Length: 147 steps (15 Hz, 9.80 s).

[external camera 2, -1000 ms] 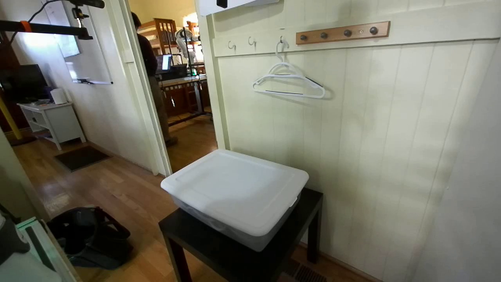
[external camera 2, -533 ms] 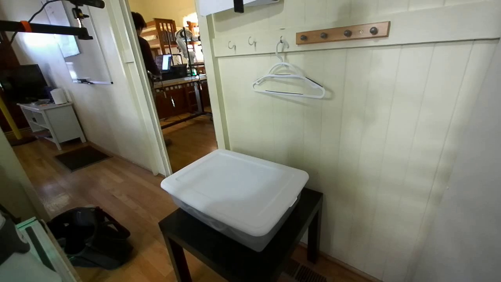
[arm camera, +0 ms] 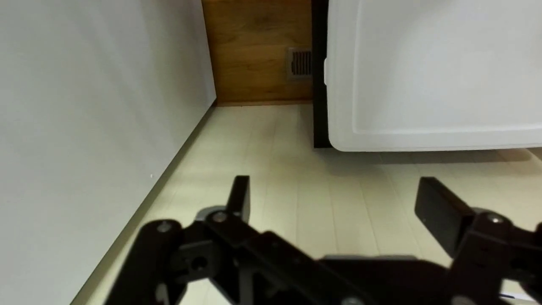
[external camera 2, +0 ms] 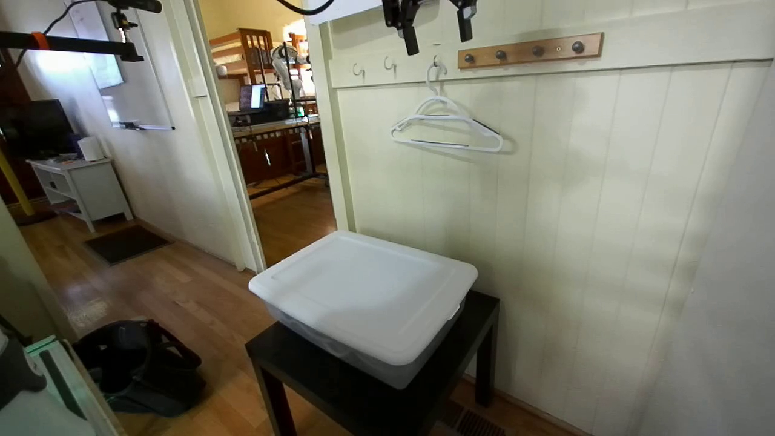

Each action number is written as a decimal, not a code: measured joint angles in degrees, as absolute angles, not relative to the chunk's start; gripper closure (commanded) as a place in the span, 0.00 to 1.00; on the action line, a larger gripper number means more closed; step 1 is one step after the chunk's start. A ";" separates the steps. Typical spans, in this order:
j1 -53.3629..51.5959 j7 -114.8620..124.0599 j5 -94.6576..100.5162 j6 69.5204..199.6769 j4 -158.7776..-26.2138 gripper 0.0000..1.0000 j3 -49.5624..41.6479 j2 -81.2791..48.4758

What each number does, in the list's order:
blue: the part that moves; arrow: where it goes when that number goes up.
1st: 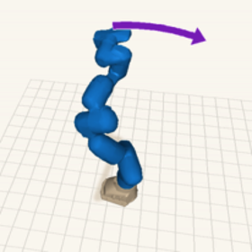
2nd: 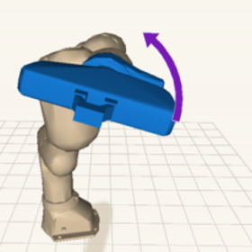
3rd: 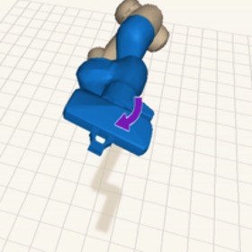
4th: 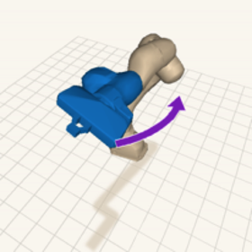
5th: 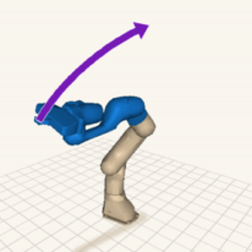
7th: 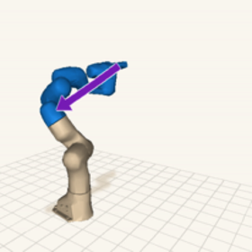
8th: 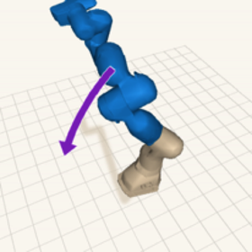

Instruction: Move the hanger from the hook on the left to the hook on the right

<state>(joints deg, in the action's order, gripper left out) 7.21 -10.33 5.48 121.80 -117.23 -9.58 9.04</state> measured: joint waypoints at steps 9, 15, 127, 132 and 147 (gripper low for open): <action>7.26 -11.86 5.12 122.63 -116.96 0.00 -9.96 6.71; 7.21 -17.22 4.49 132.66 -116.52 0.00 -9.81 0.79; 15.07 -59.99 -1.00 168.41 -90.17 0.00 9.56 -36.92; 16.26 -61.78 -1.02 177.14 -89.05 0.00 11.29 -40.18; 18.05 -62.10 -1.01 186.15 -88.05 0.96 13.64 -44.60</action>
<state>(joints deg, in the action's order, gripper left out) 18.05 -62.10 -1.01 186.15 -88.05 13.64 -44.60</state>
